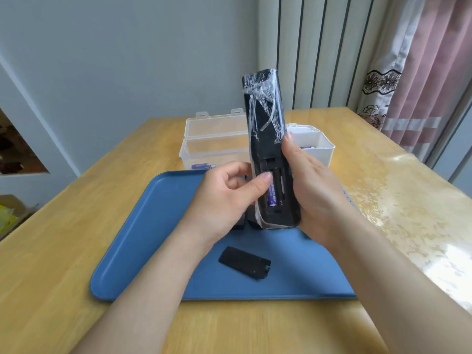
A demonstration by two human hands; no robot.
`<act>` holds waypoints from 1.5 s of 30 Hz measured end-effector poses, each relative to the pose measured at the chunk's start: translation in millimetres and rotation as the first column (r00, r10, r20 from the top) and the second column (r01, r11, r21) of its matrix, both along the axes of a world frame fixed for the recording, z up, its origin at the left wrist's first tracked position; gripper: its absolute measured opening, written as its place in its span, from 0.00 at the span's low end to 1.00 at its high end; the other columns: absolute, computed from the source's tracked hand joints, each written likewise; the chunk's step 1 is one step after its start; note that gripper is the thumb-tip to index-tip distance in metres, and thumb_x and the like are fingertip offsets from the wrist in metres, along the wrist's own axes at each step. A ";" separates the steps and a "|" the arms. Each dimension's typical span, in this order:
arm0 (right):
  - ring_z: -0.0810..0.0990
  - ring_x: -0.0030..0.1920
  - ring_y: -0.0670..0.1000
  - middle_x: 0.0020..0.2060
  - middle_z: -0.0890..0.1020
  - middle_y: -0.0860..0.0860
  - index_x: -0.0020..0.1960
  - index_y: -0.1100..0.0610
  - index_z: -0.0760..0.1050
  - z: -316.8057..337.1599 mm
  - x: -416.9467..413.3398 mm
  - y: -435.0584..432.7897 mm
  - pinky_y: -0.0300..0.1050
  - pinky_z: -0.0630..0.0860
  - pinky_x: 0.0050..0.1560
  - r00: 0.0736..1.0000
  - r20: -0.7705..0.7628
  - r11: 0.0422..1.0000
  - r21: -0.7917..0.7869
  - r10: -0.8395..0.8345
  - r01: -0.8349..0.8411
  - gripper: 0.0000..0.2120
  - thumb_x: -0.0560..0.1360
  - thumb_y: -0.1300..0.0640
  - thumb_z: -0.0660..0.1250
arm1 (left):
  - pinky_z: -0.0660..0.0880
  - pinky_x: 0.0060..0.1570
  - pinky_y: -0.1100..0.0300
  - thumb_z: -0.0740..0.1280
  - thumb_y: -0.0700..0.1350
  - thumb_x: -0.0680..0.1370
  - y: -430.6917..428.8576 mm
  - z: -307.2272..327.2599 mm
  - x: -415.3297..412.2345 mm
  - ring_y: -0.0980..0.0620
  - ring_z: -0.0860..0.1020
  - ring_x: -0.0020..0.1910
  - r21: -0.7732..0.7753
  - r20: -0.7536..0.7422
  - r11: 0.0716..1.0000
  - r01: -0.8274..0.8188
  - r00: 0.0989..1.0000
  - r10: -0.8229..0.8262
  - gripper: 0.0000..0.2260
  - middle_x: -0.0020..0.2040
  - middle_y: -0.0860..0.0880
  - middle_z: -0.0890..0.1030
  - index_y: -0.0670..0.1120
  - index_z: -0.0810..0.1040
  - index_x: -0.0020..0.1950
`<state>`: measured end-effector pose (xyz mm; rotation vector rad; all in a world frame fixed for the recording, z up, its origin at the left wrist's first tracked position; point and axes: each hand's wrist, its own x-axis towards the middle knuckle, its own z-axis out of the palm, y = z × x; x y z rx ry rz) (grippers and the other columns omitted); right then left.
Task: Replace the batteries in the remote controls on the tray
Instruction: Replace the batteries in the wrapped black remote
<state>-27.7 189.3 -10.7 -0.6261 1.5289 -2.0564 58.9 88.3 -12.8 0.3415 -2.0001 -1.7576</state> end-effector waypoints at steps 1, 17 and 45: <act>0.84 0.43 0.52 0.44 0.86 0.53 0.48 0.53 0.83 0.0 -1.6 0.7 0.49 0.80 0.44 1.000 -0.010 1.000 0.005 0.029 -0.029 0.20 0.80 0.41 0.58 | 0.63 0.22 0.75 0.67 0.41 0.77 0.5 -0.3 0.3 0.62 0.70 0.20 -0.008 -0.026 1.000 -0.004 1.000 0.004 0.07 0.32 0.48 0.78 0.38 0.80 0.52; 0.79 0.39 0.52 0.36 0.82 0.52 0.54 0.60 0.80 3.7 2.4 -2.6 0.58 0.82 0.46 0.951 0.207 0.971 0.007 0.231 -0.237 0.10 0.79 0.59 0.61 | 0.71 0.34 0.66 0.70 0.40 0.75 -7.6 -10.8 -6.4 0.55 0.71 0.29 -0.001 -0.292 0.987 -0.161 0.944 0.154 0.08 0.30 0.51 0.74 0.47 0.84 0.52; 0.76 0.46 0.59 0.44 0.77 0.61 0.54 0.68 0.74 -2.3 -0.2 -5.7 0.67 0.79 0.50 0.958 0.250 0.988 0.027 0.142 -0.154 0.13 0.74 0.61 0.60 | 0.74 0.35 0.59 0.72 0.39 0.74 0.8 -11.5 -5.5 0.49 0.72 0.31 -0.118 -0.285 0.968 -0.223 0.941 0.182 0.09 0.32 0.43 0.76 0.51 0.82 0.50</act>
